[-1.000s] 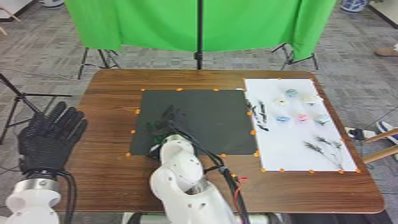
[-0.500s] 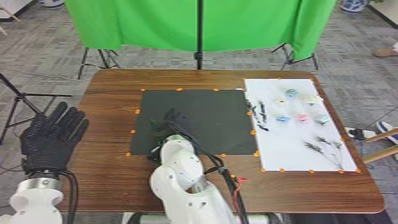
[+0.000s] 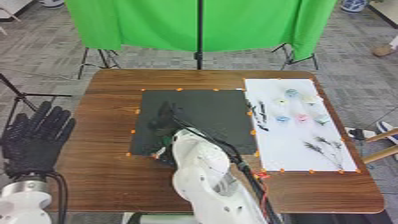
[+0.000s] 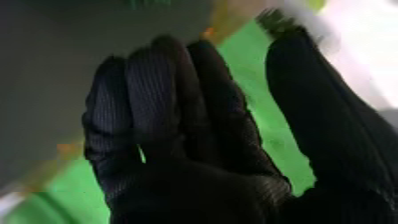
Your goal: Arrange flowers
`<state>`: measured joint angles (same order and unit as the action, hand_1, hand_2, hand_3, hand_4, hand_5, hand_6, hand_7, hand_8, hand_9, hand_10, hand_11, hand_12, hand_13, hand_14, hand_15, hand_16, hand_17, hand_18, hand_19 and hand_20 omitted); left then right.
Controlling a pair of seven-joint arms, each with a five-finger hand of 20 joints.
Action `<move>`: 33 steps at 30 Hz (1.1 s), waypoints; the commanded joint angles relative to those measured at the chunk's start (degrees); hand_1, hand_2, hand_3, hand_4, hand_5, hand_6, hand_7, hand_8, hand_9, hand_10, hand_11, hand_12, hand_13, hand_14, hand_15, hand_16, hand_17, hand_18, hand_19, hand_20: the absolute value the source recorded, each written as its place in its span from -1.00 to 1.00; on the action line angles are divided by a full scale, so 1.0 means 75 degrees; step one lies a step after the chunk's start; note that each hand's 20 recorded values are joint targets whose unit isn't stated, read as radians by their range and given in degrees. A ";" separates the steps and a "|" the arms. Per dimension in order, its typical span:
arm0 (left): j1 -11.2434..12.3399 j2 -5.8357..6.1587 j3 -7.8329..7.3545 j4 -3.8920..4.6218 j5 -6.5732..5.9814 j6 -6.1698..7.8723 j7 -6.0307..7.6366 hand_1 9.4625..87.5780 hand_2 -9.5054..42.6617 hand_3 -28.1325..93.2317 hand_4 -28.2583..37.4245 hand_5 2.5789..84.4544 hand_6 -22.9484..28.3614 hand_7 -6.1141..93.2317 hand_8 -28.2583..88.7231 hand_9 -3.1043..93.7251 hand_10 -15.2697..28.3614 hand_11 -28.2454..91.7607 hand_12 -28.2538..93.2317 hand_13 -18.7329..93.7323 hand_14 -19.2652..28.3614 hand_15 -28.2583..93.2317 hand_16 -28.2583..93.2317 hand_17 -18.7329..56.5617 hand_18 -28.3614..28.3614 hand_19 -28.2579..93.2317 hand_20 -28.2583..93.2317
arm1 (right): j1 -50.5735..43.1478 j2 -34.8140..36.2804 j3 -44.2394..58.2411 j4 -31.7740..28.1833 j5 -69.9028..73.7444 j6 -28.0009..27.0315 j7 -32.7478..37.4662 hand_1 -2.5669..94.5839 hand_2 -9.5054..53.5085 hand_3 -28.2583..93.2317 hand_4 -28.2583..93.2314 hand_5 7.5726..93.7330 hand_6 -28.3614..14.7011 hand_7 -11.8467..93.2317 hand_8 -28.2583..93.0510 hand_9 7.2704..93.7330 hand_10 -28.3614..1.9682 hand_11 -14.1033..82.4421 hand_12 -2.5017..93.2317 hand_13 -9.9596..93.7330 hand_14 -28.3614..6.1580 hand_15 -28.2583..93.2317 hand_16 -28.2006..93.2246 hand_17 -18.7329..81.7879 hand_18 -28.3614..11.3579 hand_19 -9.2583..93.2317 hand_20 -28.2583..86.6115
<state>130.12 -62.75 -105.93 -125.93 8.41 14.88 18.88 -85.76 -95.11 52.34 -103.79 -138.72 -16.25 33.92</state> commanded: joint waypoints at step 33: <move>-0.0332 -0.0107 0.0423 0.0337 0.0042 -0.0098 -0.0606 -0.48 -0.09 0.69 -1.00 0.12 0.24 -0.64 -0.66 0.00 0.37 -0.17 -0.32 -0.03 0.45 0.13 -0.64 -0.53 0.49 -0.01 -0.27 | -0.0892 0.0028 -0.0612 0.0561 -0.3367 -0.0846 -0.1734 0.28 -1.00 0.63 -0.92 0.57 -0.01 -0.33 -0.27 0.48 -0.37 -0.27 0.07 0.25 -0.53 0.57 0.13 -0.02 -1.00 0.81 0.02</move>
<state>127.03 -63.18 -103.31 -124.16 10.07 14.82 14.83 -90.24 -91.82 47.46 -100.71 -160.90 -22.06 23.21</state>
